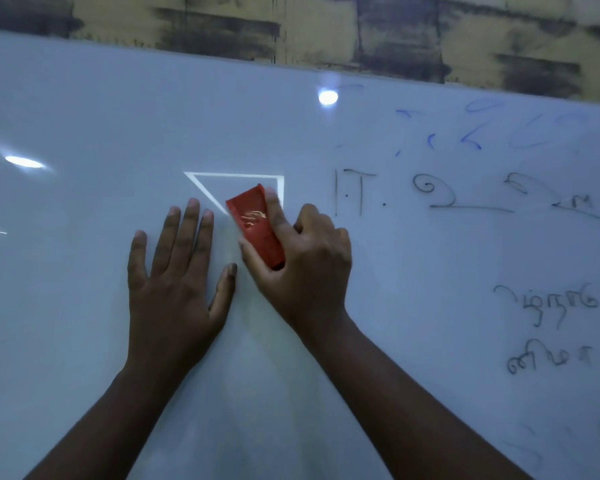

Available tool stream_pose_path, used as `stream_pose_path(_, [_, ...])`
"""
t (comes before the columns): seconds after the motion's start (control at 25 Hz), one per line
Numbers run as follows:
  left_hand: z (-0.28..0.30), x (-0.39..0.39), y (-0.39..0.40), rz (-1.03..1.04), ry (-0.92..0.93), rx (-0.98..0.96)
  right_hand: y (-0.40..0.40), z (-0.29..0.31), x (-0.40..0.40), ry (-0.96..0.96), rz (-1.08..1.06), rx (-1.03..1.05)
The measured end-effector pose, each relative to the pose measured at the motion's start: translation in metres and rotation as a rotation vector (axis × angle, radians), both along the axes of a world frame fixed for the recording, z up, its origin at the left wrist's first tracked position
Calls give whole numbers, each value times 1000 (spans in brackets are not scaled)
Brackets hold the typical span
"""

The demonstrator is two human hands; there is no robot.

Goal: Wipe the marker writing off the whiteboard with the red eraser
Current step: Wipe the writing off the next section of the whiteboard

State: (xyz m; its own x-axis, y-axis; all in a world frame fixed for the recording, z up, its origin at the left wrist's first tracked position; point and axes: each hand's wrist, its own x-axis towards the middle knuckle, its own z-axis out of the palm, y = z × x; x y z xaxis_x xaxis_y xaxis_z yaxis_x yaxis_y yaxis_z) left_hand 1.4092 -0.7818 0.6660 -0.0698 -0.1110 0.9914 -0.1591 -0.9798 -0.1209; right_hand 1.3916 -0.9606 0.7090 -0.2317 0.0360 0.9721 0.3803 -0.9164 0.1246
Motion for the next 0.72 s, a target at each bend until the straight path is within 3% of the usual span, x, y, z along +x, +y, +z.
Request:
stream_pose_path(0.28, [7, -10, -4, -13, -45, -33, -126, 32, 9, -5, 37, 311])
stream_pose_path(0.44, [46, -10, -3, -2, -81, -37, -186, 32, 6, 25, 4, 454])
stream_pose_path(0.72, [97, 5, -15, 41, -91, 0, -197, 63, 5, 5, 46, 599])
